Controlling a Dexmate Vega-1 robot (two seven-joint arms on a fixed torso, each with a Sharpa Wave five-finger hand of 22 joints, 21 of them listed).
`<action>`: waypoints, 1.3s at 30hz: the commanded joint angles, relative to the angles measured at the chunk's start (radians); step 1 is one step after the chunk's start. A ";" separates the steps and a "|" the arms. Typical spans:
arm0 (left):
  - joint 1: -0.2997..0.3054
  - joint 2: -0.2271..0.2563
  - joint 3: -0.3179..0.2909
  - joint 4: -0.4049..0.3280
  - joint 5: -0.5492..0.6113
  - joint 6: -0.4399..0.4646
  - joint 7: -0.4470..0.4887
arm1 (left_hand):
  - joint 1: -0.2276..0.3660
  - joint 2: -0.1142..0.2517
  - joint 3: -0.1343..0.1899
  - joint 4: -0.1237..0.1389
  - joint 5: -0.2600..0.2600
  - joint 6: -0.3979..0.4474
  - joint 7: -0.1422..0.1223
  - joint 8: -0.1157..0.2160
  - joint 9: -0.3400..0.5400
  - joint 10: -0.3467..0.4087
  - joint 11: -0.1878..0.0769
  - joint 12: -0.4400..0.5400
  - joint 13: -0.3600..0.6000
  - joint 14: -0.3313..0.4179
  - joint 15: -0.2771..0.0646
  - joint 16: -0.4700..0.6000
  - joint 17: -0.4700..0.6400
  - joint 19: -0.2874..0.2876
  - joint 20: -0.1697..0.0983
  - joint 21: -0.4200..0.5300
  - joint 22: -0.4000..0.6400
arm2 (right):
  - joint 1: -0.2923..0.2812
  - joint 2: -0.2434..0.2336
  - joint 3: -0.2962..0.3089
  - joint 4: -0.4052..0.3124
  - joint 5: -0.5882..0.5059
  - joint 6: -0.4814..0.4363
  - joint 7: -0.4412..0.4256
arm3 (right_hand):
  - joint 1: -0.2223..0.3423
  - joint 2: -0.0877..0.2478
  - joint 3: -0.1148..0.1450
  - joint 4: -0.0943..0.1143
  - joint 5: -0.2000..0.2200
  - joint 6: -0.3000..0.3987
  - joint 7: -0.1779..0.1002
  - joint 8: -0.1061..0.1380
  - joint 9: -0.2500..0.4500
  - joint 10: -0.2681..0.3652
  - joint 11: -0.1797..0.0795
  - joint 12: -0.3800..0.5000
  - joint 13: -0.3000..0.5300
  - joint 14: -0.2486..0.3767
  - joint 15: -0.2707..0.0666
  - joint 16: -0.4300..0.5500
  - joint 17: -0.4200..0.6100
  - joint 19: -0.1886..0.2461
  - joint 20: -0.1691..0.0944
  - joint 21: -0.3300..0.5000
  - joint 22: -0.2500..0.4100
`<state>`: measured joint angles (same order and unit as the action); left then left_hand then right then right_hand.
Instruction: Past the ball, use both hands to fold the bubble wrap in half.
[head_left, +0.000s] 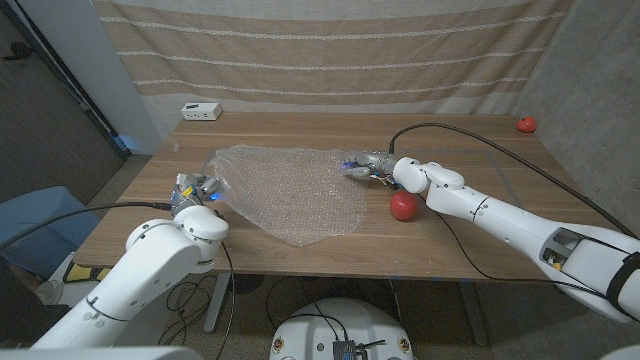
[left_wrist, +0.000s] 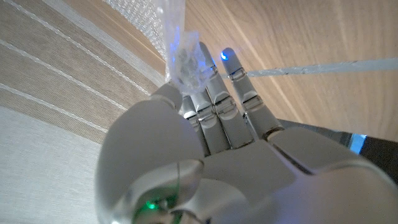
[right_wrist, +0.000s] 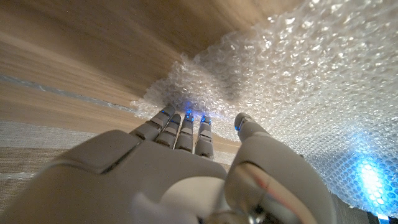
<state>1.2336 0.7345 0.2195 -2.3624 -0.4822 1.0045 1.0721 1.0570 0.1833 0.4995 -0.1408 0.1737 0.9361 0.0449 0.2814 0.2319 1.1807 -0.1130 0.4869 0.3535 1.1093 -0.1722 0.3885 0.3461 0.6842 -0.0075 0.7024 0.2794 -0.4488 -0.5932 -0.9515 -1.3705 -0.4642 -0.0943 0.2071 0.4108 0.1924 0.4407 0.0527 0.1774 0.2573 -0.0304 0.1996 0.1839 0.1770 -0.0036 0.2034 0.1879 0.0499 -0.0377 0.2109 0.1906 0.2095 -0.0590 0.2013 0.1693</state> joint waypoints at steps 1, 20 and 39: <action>-0.264 0.168 0.362 -0.026 0.322 0.176 -0.127 | 0.004 -0.006 -0.009 0.003 -0.001 0.041 0.018 -0.005 -0.002 -0.005 0.002 0.011 0.018 -0.007 -0.019 0.001 0.007 -0.013 -0.004 0.011 0.006 | -0.007 -0.006 0.006 -0.007 -0.001 -0.005 0.000 | -0.001 -0.003 0.005 0.000 0.003 0.008 0.003 -0.002 0.005 0.007 0.001 -0.001 0.002 0.010 -0.018 0.002 0.003 0.025 0.000 0.006 0.006; -0.578 0.323 0.887 -0.052 1.028 0.084 -0.567 | -0.005 -0.017 -0.014 0.006 -0.003 0.055 -0.017 -0.020 -0.010 -0.026 -0.010 0.037 0.068 -0.023 -0.038 -0.021 0.003 -0.048 -0.023 0.045 0.019 | -0.003 0.000 0.008 0.008 0.002 -0.008 -0.006 | 0.000 -0.002 0.007 0.000 0.003 0.008 0.003 -0.004 0.005 0.007 0.002 -0.003 0.002 0.011 -0.019 0.001 0.002 0.026 -0.001 0.006 0.006; -0.340 0.228 0.633 0.062 1.366 -0.349 -0.661 | -0.009 -0.019 -0.013 0.006 -0.004 0.069 -0.023 -0.029 -0.015 -0.034 -0.021 0.052 0.101 -0.029 -0.040 -0.038 -0.004 -0.073 -0.035 0.075 0.027 | 0.010 0.011 -0.001 0.021 0.000 -0.011 -0.004 | -0.001 -0.002 0.008 0.001 0.003 0.010 0.004 -0.004 0.005 0.008 0.000 -0.004 0.002 0.012 -0.019 0.000 0.002 0.027 -0.001 0.005 0.006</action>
<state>0.8228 1.0122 0.9393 -2.3592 0.6909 0.8725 0.5041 1.0499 0.1759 0.4855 -0.1381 0.1690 0.9771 0.0039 0.2542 0.2151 1.1505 -0.1300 0.5304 0.4476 1.0944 -0.1896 0.3570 0.3431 0.6216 -0.0420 0.7666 0.3019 -0.4426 -0.5867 -0.9490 -1.3507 -0.4625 -0.1014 0.2025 0.4108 0.1924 0.4404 0.0525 0.1774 0.2609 -0.0267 0.1957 0.1837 0.1768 -0.0036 0.1995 0.1886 0.0536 -0.0339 0.2108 0.1908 0.2092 -0.0587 0.2013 0.1720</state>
